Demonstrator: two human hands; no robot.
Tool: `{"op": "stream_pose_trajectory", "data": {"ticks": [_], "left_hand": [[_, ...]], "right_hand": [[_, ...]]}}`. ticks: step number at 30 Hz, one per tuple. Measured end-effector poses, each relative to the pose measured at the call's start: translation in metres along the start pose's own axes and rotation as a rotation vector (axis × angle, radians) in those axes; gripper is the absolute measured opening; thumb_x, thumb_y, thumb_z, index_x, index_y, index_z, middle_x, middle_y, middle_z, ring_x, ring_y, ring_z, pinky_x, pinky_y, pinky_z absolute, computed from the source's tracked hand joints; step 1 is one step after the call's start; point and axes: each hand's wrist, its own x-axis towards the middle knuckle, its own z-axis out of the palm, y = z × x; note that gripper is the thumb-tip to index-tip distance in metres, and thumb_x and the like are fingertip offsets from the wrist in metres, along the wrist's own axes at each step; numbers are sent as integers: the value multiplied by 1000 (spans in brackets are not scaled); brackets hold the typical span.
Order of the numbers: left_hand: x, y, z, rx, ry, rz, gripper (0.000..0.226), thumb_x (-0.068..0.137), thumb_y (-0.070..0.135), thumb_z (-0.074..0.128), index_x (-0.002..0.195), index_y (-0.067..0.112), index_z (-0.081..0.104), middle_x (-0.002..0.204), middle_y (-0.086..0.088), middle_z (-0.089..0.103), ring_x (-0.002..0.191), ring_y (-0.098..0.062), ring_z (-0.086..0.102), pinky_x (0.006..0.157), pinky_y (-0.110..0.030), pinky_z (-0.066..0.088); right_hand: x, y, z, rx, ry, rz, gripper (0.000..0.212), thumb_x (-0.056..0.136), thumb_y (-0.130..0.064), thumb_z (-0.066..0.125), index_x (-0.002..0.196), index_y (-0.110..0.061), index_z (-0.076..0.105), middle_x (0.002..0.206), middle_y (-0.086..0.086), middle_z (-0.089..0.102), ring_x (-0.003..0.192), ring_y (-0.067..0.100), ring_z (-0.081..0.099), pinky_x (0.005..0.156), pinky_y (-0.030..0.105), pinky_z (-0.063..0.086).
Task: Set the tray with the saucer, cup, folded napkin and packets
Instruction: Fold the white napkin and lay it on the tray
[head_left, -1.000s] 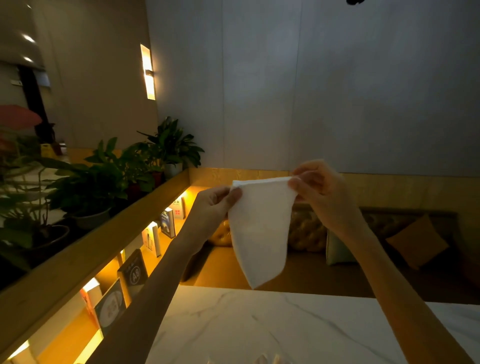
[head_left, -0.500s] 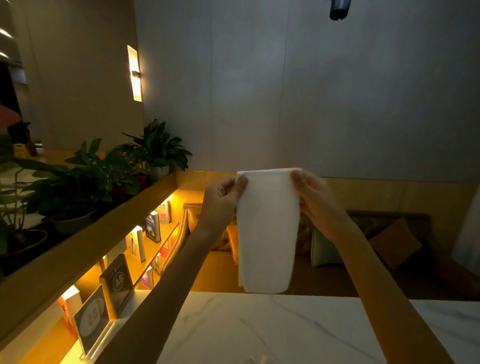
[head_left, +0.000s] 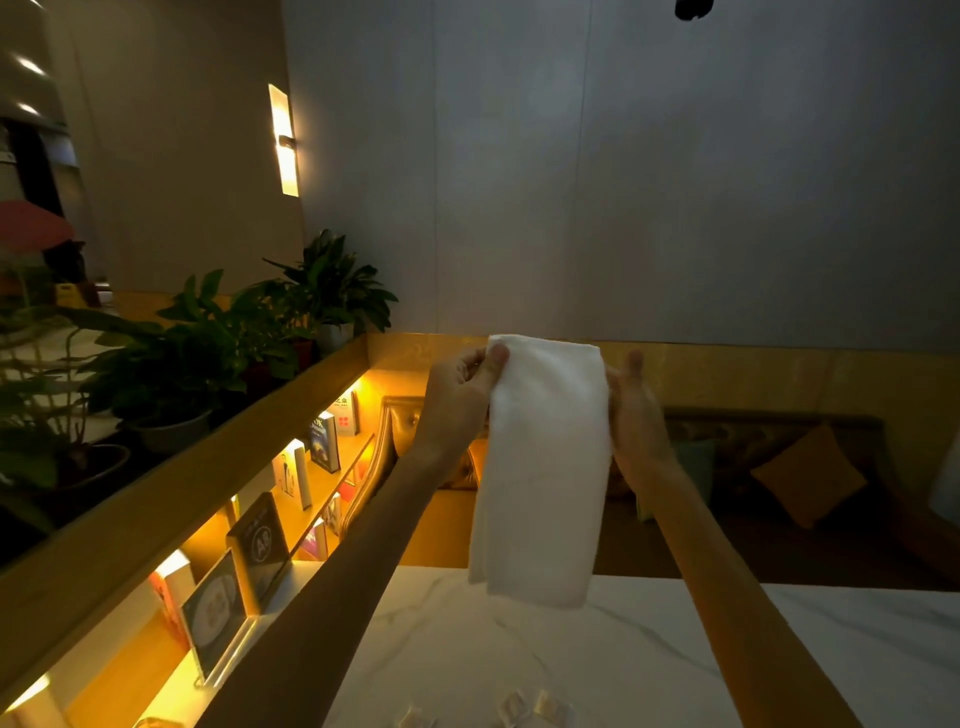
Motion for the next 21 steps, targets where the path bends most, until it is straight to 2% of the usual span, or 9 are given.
{"op": "stream_pose_trajectory", "data": {"ticks": [2, 3, 5, 9, 13, 15, 16, 19, 21], "left_hand": [[-1, -1, -6, 3, -1, -34, 25, 101, 29, 48, 93, 12, 65, 79, -4, 65, 71, -15, 65, 60, -24, 54], [-2, -5, -9, 6, -4, -51, 27, 101, 29, 49, 94, 9, 66, 76, -3, 64, 67, -13, 64, 56, -21, 53], [-4, -15, -18, -24, -31, -120, 32, 101, 32, 49, 99, 5, 66, 77, -4, 67, 68, -11, 68, 56, -20, 53], [-12, -43, -34, -497, -172, -492, 60, 97, 56, 39, 128, 8, 60, 108, -15, 69, 99, -29, 67, 77, -37, 56], [-55, -87, -30, -678, -309, -686, 76, 87, 73, 37, 141, 20, 50, 137, -14, 58, 125, -33, 56, 94, -50, 51], [-73, -98, -27, -665, -358, -711, 73, 87, 74, 33, 140, 26, 51, 141, -12, 56, 128, -34, 55, 96, -55, 50], [-76, -98, -27, -618, -368, -690, 67, 87, 71, 38, 137, 29, 52, 140, -9, 57, 127, -34, 56, 97, -57, 49], [-78, -89, -28, -370, -346, -625, 70, 80, 49, 67, 140, 19, 47, 132, -11, 61, 118, -31, 62, 97, -55, 51], [-77, -89, -27, -260, -357, -583, 65, 85, 35, 68, 141, 14, 43, 130, -13, 60, 116, -30, 63, 97, -51, 53]], "right_hand": [[-8, 5, -4, 149, -213, 283, 70, 84, -72, 30, 104, -17, 69, 97, 25, 65, 85, 38, 68, 76, 40, 57], [-13, 12, -5, 152, -302, 322, 60, 85, -67, 38, 105, -19, 69, 102, 22, 67, 90, 37, 69, 75, 42, 60], [-23, 27, -4, 97, -437, 228, 41, 91, -50, 52, 108, -16, 68, 109, 16, 68, 100, 35, 68, 80, 47, 59], [-34, 31, 7, 198, -405, 146, 40, 95, -42, 52, 117, -10, 64, 115, 23, 63, 100, 38, 64, 87, 52, 51], [-35, 33, 22, -6, -248, 73, 33, 93, -47, 53, 104, -19, 68, 97, 10, 70, 88, 26, 69, 73, 34, 59], [-35, 41, 19, -48, -176, 104, 30, 91, -51, 54, 95, -26, 70, 88, 2, 72, 82, 20, 71, 65, 24, 58], [-36, 44, 15, -15, -189, 152, 30, 90, -51, 55, 95, -26, 70, 91, 4, 72, 84, 20, 71, 66, 25, 58], [-34, 51, -3, 181, -411, 337, 42, 92, -45, 55, 122, -16, 60, 117, 20, 63, 106, 31, 66, 85, 41, 58], [-36, 57, -13, 261, -615, 445, 51, 90, -37, 60, 136, -19, 47, 130, 18, 56, 119, 37, 58, 89, 48, 54]]}}
